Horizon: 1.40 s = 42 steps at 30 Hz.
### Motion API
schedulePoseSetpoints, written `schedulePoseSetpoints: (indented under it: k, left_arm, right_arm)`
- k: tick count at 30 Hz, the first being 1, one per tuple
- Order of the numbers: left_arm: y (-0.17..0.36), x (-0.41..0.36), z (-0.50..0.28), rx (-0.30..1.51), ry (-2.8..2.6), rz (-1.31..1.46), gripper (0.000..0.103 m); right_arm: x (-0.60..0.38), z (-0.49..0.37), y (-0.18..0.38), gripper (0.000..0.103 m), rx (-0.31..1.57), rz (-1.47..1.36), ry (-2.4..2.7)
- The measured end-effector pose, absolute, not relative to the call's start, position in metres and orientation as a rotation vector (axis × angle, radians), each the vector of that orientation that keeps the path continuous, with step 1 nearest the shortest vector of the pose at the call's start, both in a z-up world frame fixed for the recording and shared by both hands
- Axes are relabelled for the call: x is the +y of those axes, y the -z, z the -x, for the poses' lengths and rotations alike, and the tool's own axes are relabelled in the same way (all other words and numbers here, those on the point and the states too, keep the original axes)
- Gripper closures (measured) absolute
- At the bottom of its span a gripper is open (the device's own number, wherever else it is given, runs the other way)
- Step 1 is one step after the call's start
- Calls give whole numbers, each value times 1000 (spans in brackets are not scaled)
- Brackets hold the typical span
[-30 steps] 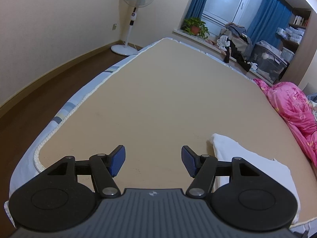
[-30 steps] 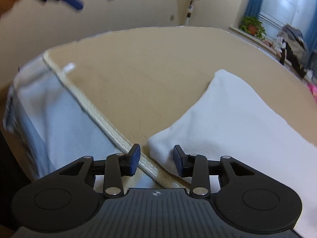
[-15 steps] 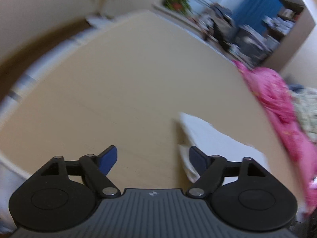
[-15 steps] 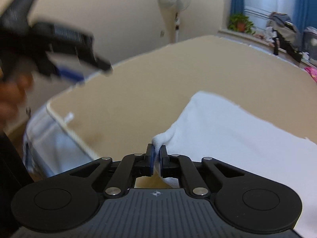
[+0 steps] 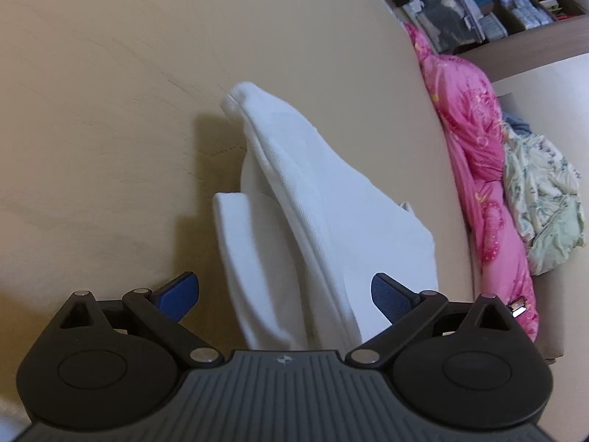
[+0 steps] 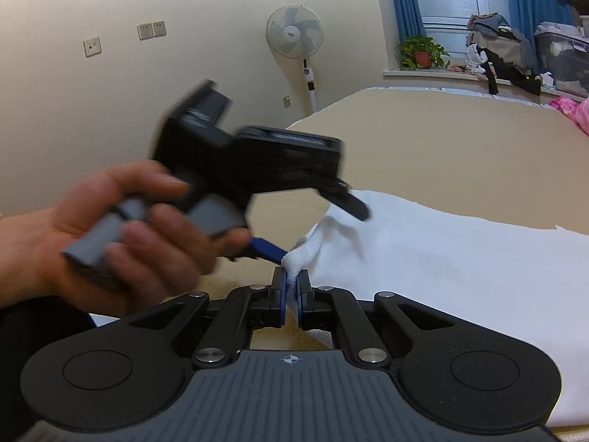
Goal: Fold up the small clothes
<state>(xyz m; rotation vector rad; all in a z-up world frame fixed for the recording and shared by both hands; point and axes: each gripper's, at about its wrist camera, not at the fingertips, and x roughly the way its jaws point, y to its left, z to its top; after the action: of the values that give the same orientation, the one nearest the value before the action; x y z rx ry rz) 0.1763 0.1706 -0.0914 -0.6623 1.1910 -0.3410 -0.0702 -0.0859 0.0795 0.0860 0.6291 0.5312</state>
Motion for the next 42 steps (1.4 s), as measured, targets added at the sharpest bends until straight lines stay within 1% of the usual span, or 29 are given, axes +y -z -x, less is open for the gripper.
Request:
schedulePoseSetpoints:
  k: [1,2,3,4,5,8,14,16,18,21,25,28,30,32,33,35,38,41,42]
  left_arm:
    - [95,166,-183,1200,336,653,9]
    - [99,162,-187,1207,331,641,28]
    - [103,157,-192,1220,328,631,41]
    - [107,154,-195,1233,324,623,68]
    - [109,152,-196,1239,334,620,83]
    - [95,157,-189,1173,365,577,88]
    - [41,210,-140,899,375,626,89]
    - [36,227,-128,879,366,642,89]
    - [42,230,-125,923,339,608,89]
    - [44,218,-123,960,304,539,89]
    - [33,186,-120,916,317,499,87]
    - [9,130,-124,875,347,413,85]
    - [-10,77,-128,859,373,351,78]
    - [-32,26,-133,857,434,305,54]
    - [-42,10,-133,853,478,294,51]
    - [-59,-14,-123,787,553,268,45]
    - [-62,-32,-102,706,552,160,33]
    - [-35,-36,-86,759,535,86,33]
    - [-21,-37,-82,792,524,66,34]
  right_arm:
    - [-87,70,-80,98,628,-93,-531]
    - [-87,70,-80,98,627,-97,-531]
    - [-87,69,-81,98,625,-97,-532]
    - [-85,71,-80,98,623,-92,-533]
    - [-84,71,-80,98,623,-85,-536]
    - [-79,72,-79,98,628,-73,-557]
    - [-61,81,-108,99,522,-170,-692]
    - [-61,85,-120,99,492,-229,-726]
    - [-65,85,-125,99,505,-283,-731]
    - [-83,79,-121,99,563,-360,-683]
    - [-119,80,-116,99,606,-386,-592]
    - [-150,88,-120,99,595,-408,-537]
    - [-180,96,-125,99,573,-439,-471]
    - [-211,103,-127,99,542,-475,-390]
    - [-232,108,-127,99,523,-491,-328]
    - [-277,116,-122,100,508,-530,-184]
    - [-329,114,-93,100,592,-553,62]
    - [-368,104,-43,99,801,-641,245]
    - [-375,104,-31,98,837,-693,254]
